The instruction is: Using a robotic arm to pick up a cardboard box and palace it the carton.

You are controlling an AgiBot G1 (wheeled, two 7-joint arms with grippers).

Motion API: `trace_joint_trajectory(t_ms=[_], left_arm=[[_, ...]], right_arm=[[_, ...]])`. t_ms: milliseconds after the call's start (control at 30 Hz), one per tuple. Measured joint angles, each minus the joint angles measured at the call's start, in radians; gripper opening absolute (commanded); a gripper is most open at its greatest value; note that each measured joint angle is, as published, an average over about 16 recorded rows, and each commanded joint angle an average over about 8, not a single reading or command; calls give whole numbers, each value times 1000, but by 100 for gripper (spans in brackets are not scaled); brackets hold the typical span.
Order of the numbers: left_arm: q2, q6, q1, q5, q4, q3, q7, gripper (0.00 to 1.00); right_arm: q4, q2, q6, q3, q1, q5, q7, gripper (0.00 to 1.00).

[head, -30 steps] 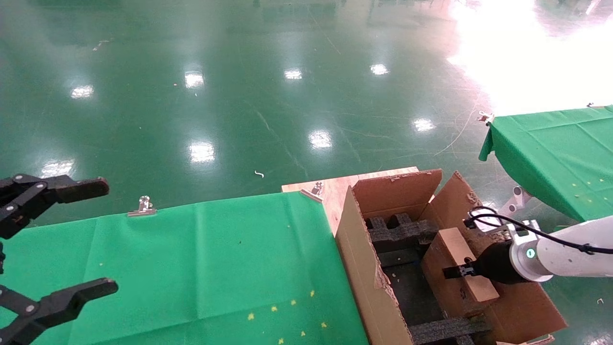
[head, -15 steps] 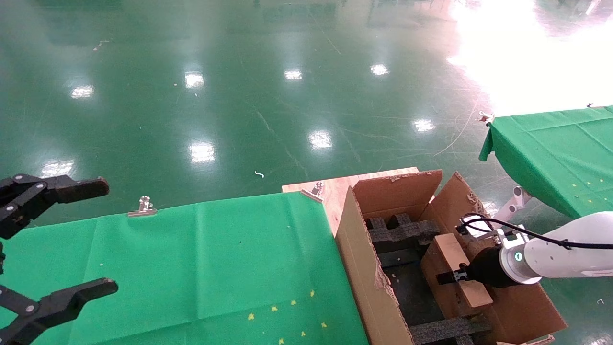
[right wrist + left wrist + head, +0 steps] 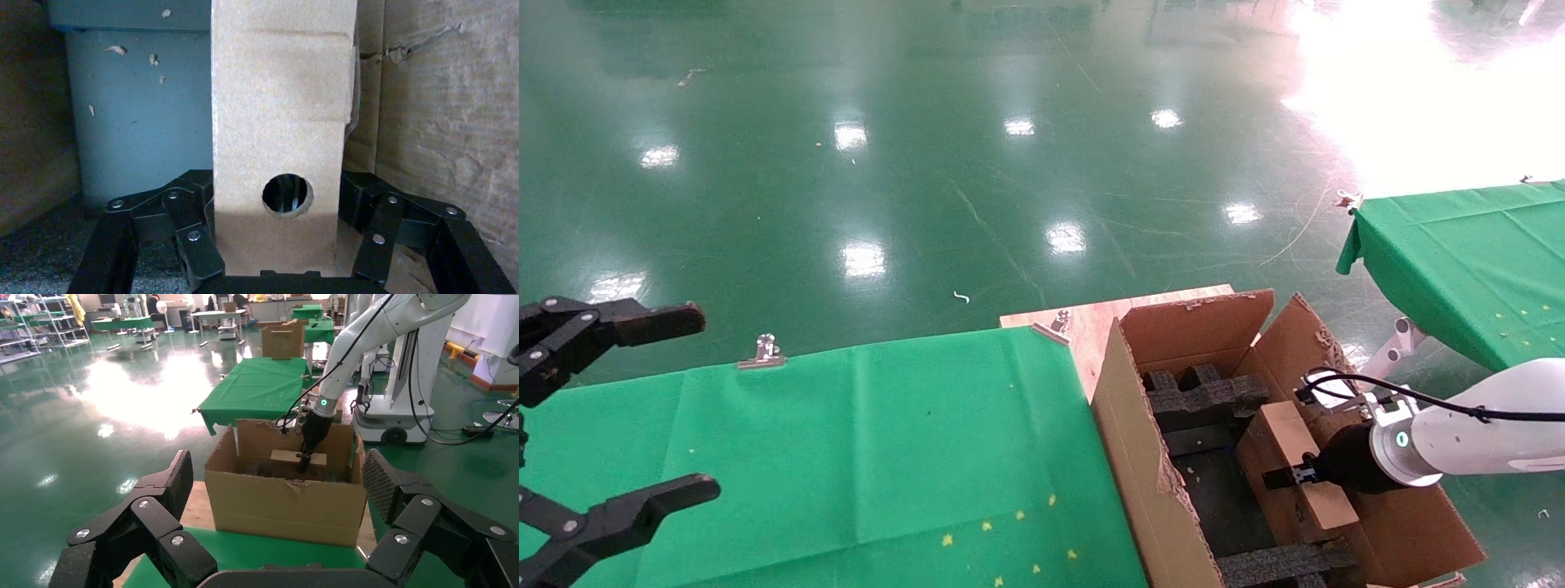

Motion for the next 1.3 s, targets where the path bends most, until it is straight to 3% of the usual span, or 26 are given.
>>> trace_joint_trajectory(t_ms=[833, 1300], left_arm=[[0, 0, 0, 0, 0, 0, 0, 100], [0, 0, 0, 0, 0, 0, 0, 100]], right_arm=[[86, 55, -2, 0, 81, -50, 17, 100], [270, 129, -23, 91, 254, -11, -39, 100]])
